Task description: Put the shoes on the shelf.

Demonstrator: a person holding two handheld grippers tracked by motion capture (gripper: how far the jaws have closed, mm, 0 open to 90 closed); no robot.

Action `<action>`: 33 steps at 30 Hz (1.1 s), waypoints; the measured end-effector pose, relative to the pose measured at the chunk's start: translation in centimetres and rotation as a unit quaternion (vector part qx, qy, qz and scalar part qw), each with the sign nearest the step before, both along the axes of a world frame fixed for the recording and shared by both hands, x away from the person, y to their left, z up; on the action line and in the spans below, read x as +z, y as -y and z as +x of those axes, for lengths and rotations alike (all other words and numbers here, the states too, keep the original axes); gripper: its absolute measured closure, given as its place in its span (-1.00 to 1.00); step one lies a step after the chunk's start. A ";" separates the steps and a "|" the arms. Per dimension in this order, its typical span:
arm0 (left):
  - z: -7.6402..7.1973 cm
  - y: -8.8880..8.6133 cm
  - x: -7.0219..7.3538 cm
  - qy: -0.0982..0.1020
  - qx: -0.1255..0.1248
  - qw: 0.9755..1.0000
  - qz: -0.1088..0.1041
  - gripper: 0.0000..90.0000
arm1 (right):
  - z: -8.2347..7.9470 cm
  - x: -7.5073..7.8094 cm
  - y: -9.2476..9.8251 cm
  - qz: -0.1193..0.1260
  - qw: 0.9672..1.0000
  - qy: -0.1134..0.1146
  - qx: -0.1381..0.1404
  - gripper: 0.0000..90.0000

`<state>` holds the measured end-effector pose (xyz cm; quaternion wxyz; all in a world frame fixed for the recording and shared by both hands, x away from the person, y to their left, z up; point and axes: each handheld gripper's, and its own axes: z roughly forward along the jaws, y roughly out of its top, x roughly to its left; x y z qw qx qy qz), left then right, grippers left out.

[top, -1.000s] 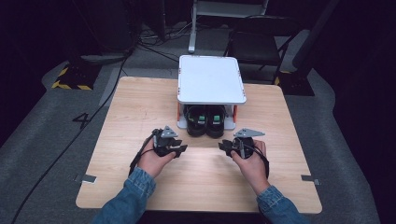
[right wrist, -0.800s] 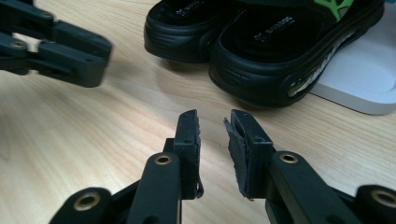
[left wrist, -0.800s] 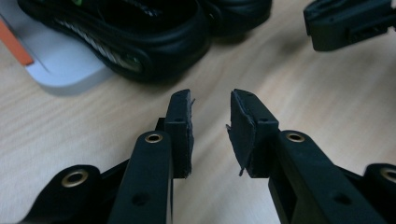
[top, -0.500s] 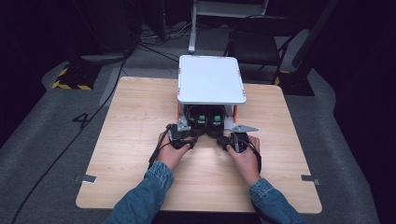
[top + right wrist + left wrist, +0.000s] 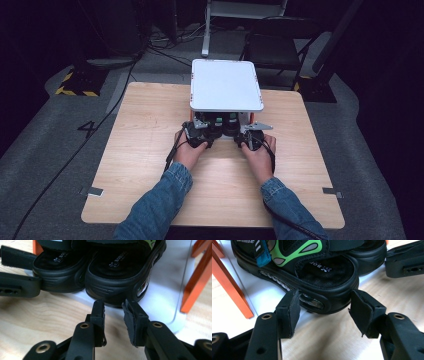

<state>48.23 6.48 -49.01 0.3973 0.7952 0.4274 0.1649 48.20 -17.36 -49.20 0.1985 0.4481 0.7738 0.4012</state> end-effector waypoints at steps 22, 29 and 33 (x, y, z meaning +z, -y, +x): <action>1.8 -1.3 1.2 0.036 0.020 0.999 -0.003 0.07 | 1.0 1.4 -1.1 -0.002 0.999 0.037 0.029 0.30; -3.7 -2.3 3.7 0.037 -0.029 0.999 -0.013 -0.09 | -2.1 4.8 0.3 0.025 0.996 0.068 0.051 0.11; -6.2 -3.4 5.7 0.052 -0.040 0.998 -0.022 -0.20 | -4.0 6.4 1.5 0.032 0.994 0.085 0.058 -0.05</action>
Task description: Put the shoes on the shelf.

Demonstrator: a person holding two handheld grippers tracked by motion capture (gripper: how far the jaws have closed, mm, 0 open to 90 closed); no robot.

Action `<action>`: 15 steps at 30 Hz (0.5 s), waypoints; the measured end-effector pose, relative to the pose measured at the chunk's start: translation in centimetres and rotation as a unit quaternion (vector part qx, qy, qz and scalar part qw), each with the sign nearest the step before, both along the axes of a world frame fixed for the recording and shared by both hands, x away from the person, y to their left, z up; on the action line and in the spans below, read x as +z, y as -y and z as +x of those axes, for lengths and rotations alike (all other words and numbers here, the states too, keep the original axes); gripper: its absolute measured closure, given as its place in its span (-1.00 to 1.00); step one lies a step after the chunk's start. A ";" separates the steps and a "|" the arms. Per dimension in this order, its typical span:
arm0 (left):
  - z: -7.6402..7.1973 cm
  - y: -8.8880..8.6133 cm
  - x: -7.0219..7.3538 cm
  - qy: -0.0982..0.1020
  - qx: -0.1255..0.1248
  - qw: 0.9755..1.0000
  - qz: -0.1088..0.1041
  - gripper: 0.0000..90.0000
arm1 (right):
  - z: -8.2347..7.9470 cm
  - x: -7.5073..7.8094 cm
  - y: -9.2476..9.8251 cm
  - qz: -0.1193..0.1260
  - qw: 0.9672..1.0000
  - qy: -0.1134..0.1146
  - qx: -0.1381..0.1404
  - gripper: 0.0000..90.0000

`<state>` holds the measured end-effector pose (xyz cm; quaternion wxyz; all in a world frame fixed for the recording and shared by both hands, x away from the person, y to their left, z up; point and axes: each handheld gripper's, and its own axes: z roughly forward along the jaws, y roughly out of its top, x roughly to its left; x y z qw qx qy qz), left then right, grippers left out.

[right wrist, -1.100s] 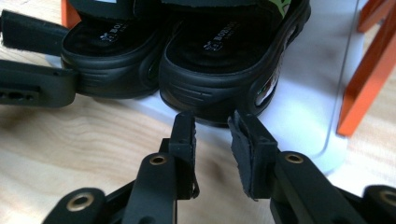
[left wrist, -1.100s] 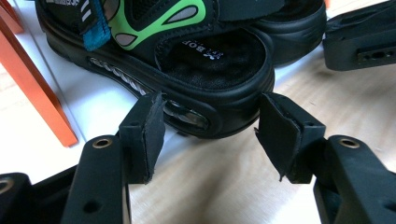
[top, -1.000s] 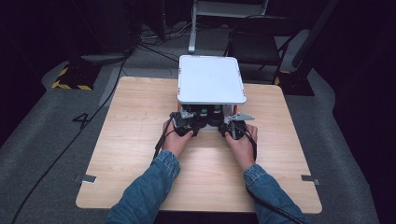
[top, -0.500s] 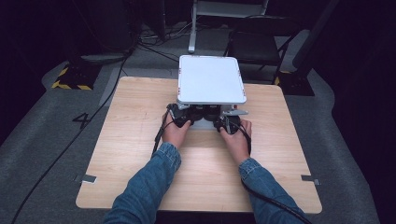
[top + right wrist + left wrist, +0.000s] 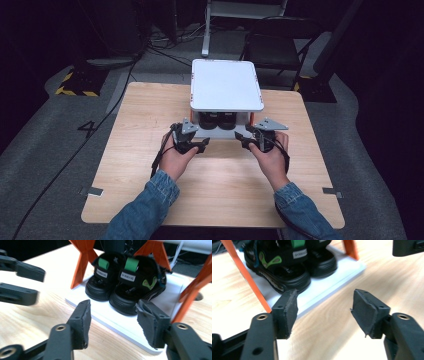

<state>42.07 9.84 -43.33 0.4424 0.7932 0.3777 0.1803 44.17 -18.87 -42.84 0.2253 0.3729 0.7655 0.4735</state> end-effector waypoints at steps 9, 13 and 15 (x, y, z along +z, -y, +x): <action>-4.0 -4.1 3.2 0.013 -0.005 1.000 -0.004 -0.50 | -2.9 2.5 4.3 0.012 1.000 -0.018 -0.005 -0.36; -4.6 -6.9 3.6 0.016 0.012 1.000 -0.001 -0.59 | -3.8 3.6 7.0 0.017 0.999 -0.031 0.011 -0.49; -4.8 -8.3 3.5 0.013 0.019 1.000 0.004 -0.61 | -4.3 3.8 8.5 -0.006 0.999 -0.044 0.028 -0.70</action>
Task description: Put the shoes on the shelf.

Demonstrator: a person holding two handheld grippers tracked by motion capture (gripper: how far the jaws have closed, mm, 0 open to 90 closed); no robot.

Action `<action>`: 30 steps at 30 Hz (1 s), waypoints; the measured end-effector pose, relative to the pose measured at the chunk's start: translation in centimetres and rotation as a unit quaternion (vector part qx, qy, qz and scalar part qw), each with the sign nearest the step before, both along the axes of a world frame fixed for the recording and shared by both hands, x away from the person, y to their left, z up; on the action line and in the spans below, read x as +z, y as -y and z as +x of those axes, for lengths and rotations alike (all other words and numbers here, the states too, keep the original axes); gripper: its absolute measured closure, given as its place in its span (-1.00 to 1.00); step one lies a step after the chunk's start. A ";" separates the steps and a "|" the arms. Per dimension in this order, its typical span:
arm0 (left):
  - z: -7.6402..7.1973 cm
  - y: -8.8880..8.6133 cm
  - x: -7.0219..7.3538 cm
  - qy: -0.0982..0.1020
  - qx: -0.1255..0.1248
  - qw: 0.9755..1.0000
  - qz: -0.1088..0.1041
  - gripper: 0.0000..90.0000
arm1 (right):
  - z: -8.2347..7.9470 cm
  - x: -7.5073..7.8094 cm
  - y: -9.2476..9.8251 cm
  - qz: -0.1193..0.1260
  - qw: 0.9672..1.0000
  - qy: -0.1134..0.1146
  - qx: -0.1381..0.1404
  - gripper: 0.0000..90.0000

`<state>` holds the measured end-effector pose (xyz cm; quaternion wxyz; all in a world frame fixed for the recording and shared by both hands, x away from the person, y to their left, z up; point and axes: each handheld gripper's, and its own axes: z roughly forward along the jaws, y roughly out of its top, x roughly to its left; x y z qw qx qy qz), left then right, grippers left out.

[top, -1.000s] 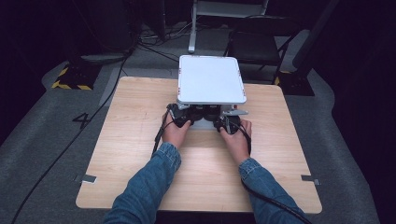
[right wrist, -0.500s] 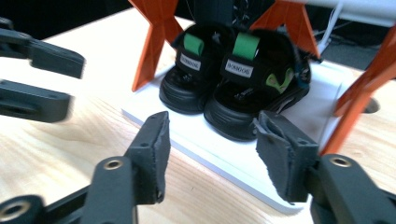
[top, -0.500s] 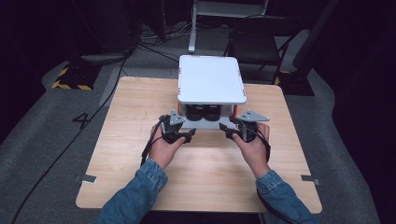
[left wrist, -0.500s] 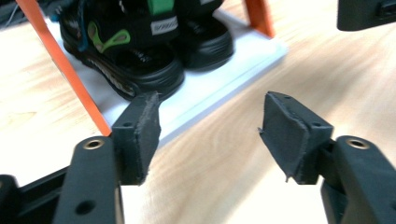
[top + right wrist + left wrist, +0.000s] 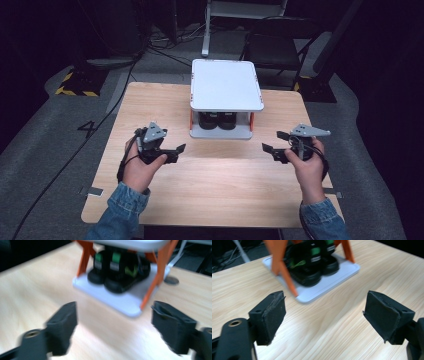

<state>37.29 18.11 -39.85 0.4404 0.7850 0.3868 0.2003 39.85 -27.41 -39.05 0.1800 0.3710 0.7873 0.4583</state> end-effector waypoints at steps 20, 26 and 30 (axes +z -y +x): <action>0.3 -7.5 -6.5 -0.152 0.052 0.984 0.075 -0.62 | 0.3 -6.8 7.8 -0.050 0.996 -0.056 -0.048 -0.65; 1.2 -7.7 -8.3 -0.155 0.079 0.982 0.075 -0.62 | 1.2 -9.5 8.3 -0.074 0.992 -0.082 -0.056 -0.64; 1.7 -7.8 -9.4 -0.145 0.094 0.981 0.085 -0.62 | 1.5 -10.3 8.0 -0.087 0.992 -0.073 -0.052 -0.65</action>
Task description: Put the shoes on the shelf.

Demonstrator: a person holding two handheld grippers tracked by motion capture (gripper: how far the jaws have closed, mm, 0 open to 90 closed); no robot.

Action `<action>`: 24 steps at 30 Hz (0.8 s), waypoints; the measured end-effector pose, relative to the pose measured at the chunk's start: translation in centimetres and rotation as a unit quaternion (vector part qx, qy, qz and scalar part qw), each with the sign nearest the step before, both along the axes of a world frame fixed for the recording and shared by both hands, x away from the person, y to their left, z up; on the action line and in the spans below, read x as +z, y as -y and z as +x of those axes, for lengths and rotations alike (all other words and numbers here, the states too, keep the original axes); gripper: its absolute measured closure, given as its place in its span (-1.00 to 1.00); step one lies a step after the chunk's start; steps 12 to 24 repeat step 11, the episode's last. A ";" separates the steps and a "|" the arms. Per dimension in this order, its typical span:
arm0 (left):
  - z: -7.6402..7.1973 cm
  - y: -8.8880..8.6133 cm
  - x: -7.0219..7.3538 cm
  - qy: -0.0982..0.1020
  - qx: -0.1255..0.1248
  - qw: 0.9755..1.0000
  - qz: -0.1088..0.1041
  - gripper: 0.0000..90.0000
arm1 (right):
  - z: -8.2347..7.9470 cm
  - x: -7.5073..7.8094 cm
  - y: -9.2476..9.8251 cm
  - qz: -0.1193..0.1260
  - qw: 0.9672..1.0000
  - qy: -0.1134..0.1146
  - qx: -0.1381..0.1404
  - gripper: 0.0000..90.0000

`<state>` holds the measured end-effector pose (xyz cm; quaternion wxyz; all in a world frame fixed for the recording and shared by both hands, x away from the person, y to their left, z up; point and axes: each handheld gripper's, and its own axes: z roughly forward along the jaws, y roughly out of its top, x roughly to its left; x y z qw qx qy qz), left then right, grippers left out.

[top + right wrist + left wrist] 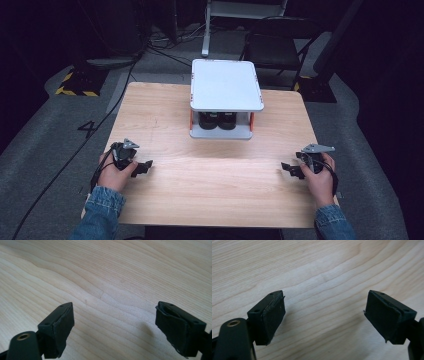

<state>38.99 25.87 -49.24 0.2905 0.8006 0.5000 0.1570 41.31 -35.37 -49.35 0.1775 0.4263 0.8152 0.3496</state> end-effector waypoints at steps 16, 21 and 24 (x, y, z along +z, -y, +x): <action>0.2 -0.2 -1.3 0.040 0.002 0.999 -0.016 -0.73 | 0.6 -1.2 -0.9 -0.008 1.000 0.002 -0.025 -0.94; 0.2 -0.2 -1.3 0.040 0.002 0.999 -0.016 -0.73 | 0.6 -1.2 -0.9 -0.008 1.000 0.002 -0.025 -0.94; 0.2 -0.2 -1.3 0.040 0.002 0.999 -0.016 -0.73 | 0.6 -1.2 -0.9 -0.008 1.000 0.002 -0.025 -0.94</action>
